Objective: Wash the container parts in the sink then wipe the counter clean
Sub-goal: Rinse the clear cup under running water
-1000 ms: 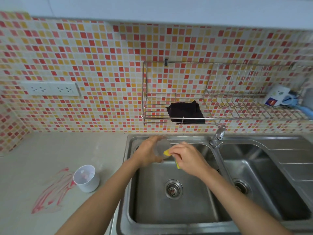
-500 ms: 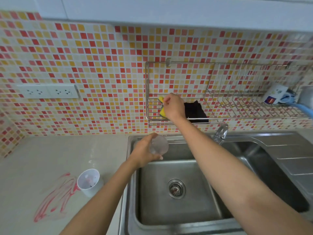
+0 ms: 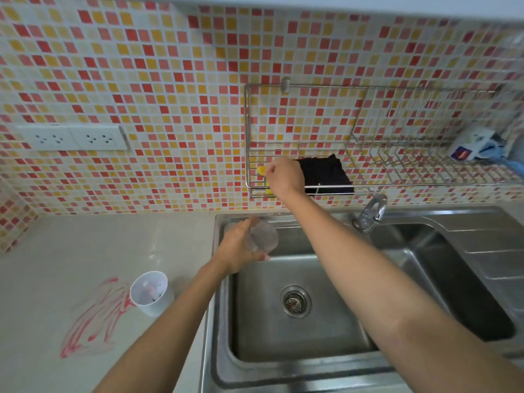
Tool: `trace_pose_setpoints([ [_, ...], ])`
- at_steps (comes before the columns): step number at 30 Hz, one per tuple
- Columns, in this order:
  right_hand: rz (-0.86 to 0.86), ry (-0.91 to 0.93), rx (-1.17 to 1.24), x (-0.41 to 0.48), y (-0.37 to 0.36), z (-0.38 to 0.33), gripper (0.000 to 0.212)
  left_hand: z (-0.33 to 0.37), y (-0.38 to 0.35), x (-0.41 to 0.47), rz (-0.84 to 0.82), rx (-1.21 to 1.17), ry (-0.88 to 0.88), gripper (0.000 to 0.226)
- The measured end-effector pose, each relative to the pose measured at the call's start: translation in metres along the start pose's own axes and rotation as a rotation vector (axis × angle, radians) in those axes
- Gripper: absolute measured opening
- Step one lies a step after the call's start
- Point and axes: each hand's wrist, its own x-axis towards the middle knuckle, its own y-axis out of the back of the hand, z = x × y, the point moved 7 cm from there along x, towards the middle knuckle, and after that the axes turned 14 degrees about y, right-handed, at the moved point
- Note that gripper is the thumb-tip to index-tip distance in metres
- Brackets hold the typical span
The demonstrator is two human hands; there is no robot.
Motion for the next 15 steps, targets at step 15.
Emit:
trace_pose_setpoints([
  [15,0.295,-0.154,0.049,-0.166,0.057,0.227,0.022,0.057,-0.104,0.034,-0.125,-0.053,0.061,0.090],
])
